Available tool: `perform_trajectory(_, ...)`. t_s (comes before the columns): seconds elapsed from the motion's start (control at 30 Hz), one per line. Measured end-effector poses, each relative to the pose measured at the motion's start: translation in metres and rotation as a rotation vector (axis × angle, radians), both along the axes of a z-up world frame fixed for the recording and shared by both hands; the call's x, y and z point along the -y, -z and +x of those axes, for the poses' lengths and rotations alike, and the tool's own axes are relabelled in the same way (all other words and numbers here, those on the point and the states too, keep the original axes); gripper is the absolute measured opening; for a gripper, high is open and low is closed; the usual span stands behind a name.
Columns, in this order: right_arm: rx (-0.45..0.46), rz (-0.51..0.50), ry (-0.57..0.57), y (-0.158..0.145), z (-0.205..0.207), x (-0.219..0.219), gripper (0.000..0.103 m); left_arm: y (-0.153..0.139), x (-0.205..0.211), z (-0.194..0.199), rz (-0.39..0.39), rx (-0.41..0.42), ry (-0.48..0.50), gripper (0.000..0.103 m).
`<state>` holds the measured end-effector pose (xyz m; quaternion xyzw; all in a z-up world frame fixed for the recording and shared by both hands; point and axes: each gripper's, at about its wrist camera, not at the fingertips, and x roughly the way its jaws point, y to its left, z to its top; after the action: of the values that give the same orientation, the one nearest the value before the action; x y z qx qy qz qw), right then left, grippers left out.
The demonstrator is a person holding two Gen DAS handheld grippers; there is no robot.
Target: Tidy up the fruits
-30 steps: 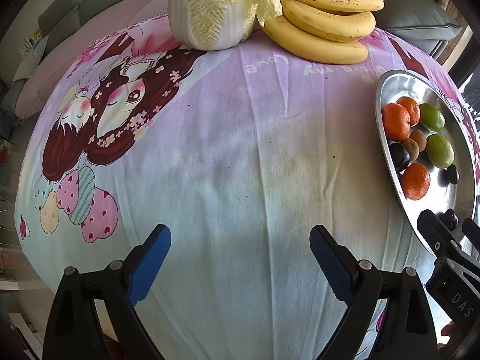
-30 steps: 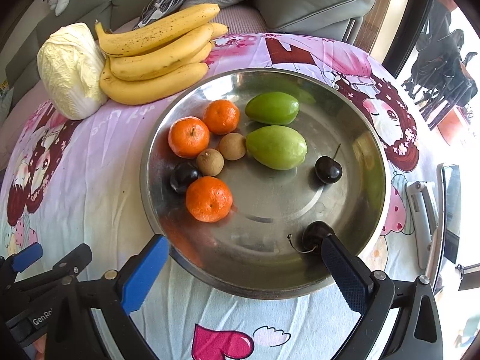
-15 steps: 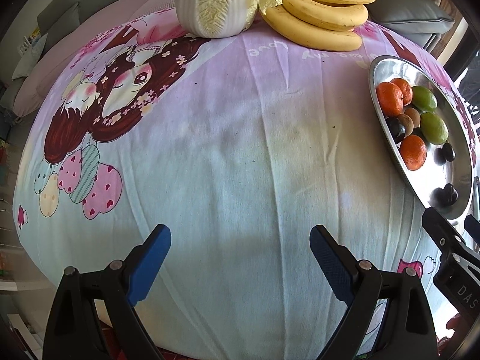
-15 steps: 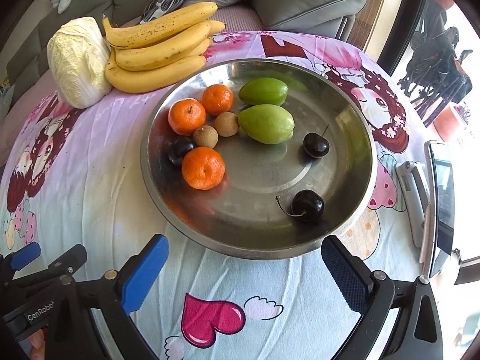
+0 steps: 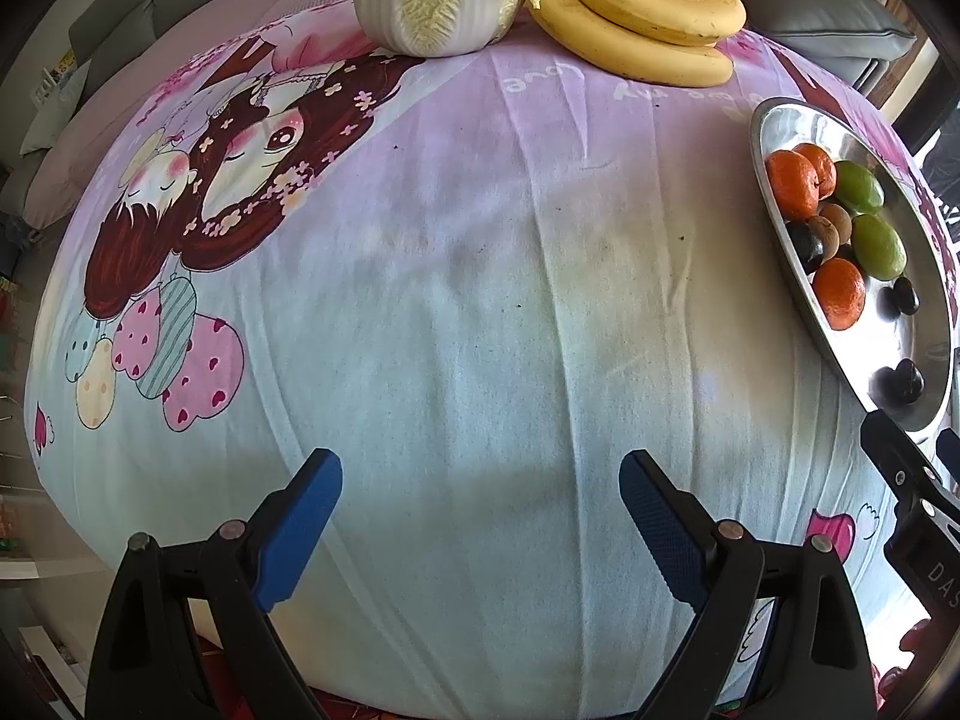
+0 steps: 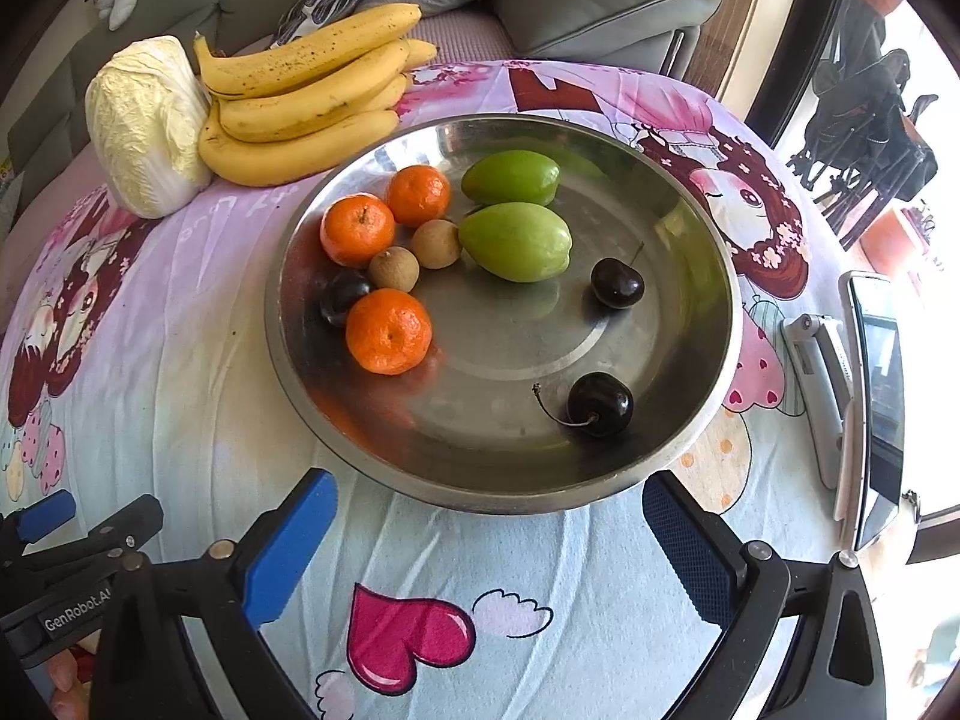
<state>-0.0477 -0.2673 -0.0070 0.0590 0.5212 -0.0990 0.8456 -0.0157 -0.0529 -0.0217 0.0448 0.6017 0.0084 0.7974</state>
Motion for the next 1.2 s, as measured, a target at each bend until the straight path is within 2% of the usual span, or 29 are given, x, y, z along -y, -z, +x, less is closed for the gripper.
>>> perform_trajectory(1.2,-0.023,0.008,-0.007,0.0078,0.0009,-0.0029,0.103,0.0020,-0.0085,0.0050,-0.024,-0.019,-0.034,0.094)
